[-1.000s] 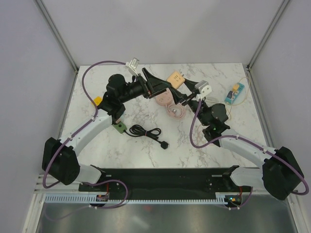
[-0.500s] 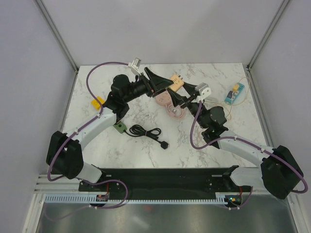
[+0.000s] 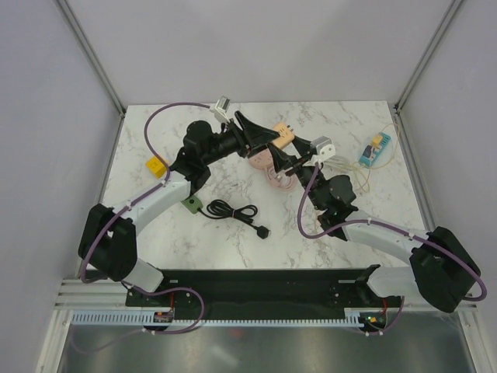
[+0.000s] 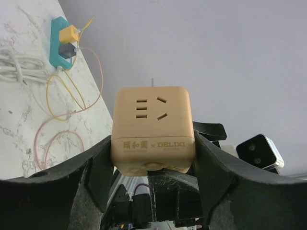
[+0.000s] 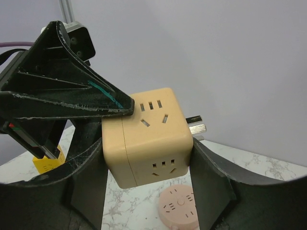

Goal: Insert the plug

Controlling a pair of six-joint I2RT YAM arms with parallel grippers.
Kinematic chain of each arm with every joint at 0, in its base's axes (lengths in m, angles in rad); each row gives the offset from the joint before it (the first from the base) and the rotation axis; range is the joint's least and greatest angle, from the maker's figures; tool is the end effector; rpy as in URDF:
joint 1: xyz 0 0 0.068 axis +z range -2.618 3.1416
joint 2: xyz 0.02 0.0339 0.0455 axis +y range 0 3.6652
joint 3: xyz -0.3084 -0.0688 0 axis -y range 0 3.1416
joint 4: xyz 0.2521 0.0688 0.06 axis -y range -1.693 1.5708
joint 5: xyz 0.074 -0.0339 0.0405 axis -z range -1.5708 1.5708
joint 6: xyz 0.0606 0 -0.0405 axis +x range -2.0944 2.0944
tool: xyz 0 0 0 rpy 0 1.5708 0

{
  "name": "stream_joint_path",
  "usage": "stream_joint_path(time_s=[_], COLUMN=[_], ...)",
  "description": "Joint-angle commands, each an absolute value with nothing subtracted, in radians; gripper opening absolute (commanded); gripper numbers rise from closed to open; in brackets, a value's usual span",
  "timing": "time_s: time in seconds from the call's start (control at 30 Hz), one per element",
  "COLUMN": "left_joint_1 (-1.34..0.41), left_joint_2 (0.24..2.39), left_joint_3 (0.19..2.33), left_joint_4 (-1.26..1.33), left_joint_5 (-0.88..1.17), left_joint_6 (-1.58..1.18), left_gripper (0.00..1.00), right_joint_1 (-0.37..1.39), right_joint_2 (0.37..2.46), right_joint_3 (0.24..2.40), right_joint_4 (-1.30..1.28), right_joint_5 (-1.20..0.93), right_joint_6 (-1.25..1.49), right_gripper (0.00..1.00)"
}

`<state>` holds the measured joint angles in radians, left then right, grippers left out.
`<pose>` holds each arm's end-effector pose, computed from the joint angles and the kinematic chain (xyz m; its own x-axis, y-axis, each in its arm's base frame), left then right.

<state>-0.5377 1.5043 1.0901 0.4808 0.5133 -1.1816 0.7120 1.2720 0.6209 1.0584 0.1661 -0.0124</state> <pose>0.3119 -0.2207 0.3831 -0.7805 -0.4730 -0.4088 0.3819 0.1571 -0.9108 0.2253 0.1812 0.3562 0.3064 0.2483 -0.9189 -0.5257 0.8490 0.0541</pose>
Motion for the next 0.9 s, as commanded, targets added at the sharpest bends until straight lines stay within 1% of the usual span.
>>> stream_joint_path(time_s=[0.0, 0.03, 0.07, 0.13, 0.17, 0.2, 0.23, 0.27, 0.3, 0.33, 0.37, 0.5, 0.53, 0.57, 0.63, 0.67, 0.77, 0.83, 0.87], left_joint_1=[-0.554, -0.554, -0.554, -0.554, -0.554, -0.554, -0.554, -0.552, -0.549, -0.549, -0.546, -0.534, -0.531, -0.520, -0.502, -0.480, -0.417, -0.379, -0.371], left_joint_2=[1.511, 1.514, 1.528, 1.542, 1.546, 1.552, 1.552, 1.552, 1.548, 1.545, 1.543, 1.534, 1.529, 1.526, 1.517, 1.500, 1.476, 1.474, 1.479], left_joint_3=[1.092, 1.095, 1.097, 1.107, 1.111, 1.114, 1.120, 1.124, 1.132, 1.150, 1.161, 1.204, 1.222, 1.229, 1.215, 1.200, 1.163, 1.192, 1.212], left_joint_4=[0.518, 0.532, 0.543, 0.548, 0.546, 0.543, 0.534, 0.499, 0.465, 0.431, 0.364, 0.220, 0.189, 0.167, 0.191, 0.213, 0.253, 0.172, 0.140], left_joint_5=[0.540, 0.551, 0.558, 0.580, 0.586, 0.598, 0.600, 0.600, 0.604, 0.606, 0.607, 0.653, 0.664, 0.682, 0.767, 0.800, 0.928, 1.029, 1.070], left_joint_6=[-1.204, -1.207, -1.213, -1.235, -1.238, -1.232, -1.221, -1.206, -1.159, -1.129, -1.071, -0.924, -0.892, -0.834, -0.798, -0.786, -0.692, -0.632, -0.561], left_gripper=[0.70, 0.65, 0.51, 0.33, 0.19, 0.13, 0.08, 0.02, 0.02, 0.02, 0.02, 0.02, 0.02, 0.02, 0.02, 0.02, 0.02, 0.02, 0.02], right_joint_1=[0.722, 0.723, 0.726, 0.727, 0.727, 0.729, 0.729, 0.730, 0.727, 0.729, 0.727, 0.729, 0.729, 0.727, 0.726, 0.726, 0.727, 0.726, 0.726], right_joint_2=[1.284, 1.288, 1.290, 1.296, 1.296, 1.293, 1.286, 1.278, 1.254, 1.235, 1.215, 1.067, 1.046, 1.025, 0.994, 0.989, 0.973, 0.953, 0.945], right_joint_3=[0.649, 0.655, 0.657, 0.657, 0.657, 0.657, 0.654, 0.646, 0.638, 0.631, 0.623, 0.638, 0.658, 0.669, 0.699, 0.704, 0.718, 0.718, 0.715], right_joint_4=[1.147, 1.138, 1.135, 1.118, 1.106, 1.095, 1.083, 1.057, 1.042, 1.022, 0.953, 0.656, 0.512, 0.441, 0.263, 0.223, 0.094, 0.022, 0.003], right_joint_5=[0.210, 0.210, 0.201, 0.190, 0.187, 0.187, 0.187, 0.184, 0.173, 0.167, 0.160, 0.136, 0.171, 0.182, 0.195, 0.192, 0.132, 0.126, 0.153], right_joint_6=[-0.023, -0.021, -0.023, -0.029, -0.026, -0.018, -0.002, -0.002, 0.027, 0.049, 0.064, 0.165, 0.207, 0.295, 0.377, 0.443, 0.529, 0.572, 0.609], right_gripper=[0.00, 0.00, 0.00, 0.00, 0.04, 0.11, 0.27, 0.38, 0.51, 0.87, 0.98, 0.98, 0.98, 0.98, 0.98, 0.98, 0.98, 0.98, 0.98])
